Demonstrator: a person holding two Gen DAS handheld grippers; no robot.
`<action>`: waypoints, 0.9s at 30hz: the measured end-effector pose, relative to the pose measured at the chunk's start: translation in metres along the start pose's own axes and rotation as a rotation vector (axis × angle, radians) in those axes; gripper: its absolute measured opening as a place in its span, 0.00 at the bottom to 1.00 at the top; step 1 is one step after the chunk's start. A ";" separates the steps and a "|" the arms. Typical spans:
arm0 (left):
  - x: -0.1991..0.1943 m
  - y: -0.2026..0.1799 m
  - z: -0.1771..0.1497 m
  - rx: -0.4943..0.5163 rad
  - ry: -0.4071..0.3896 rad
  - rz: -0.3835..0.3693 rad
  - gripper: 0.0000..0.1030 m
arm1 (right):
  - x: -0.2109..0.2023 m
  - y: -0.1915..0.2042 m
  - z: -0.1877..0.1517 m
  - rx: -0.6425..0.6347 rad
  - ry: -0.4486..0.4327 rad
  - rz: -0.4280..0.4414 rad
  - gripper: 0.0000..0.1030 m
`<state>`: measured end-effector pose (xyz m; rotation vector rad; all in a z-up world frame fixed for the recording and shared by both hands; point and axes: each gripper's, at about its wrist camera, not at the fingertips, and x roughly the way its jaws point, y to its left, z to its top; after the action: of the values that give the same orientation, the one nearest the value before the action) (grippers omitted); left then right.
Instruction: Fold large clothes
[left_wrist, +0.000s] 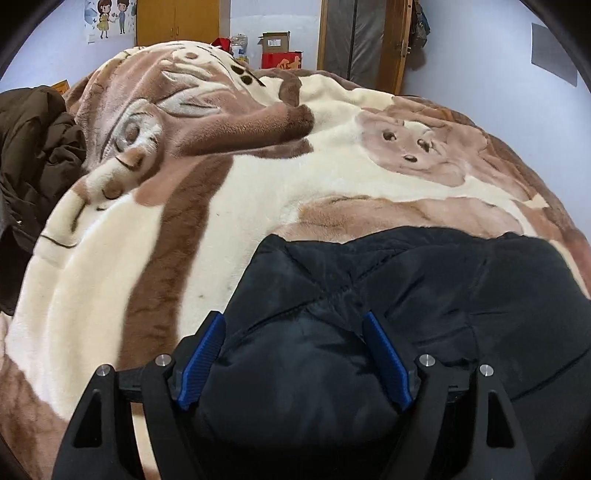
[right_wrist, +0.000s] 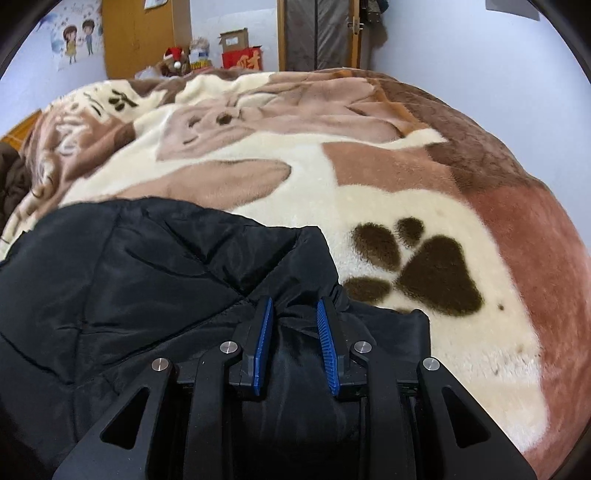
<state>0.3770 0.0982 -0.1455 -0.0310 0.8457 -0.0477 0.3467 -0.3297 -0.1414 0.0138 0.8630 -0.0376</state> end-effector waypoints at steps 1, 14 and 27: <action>0.003 -0.001 -0.001 -0.007 -0.002 -0.001 0.78 | 0.002 0.000 -0.001 0.004 0.002 0.000 0.24; 0.017 -0.005 -0.004 -0.007 -0.012 0.016 0.79 | 0.015 0.001 -0.005 0.014 -0.005 0.007 0.23; 0.016 -0.006 -0.002 0.004 0.004 0.031 0.79 | 0.012 0.003 -0.002 -0.001 0.005 -0.009 0.24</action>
<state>0.3860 0.0912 -0.1582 -0.0140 0.8497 -0.0198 0.3534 -0.3273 -0.1516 0.0094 0.8680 -0.0461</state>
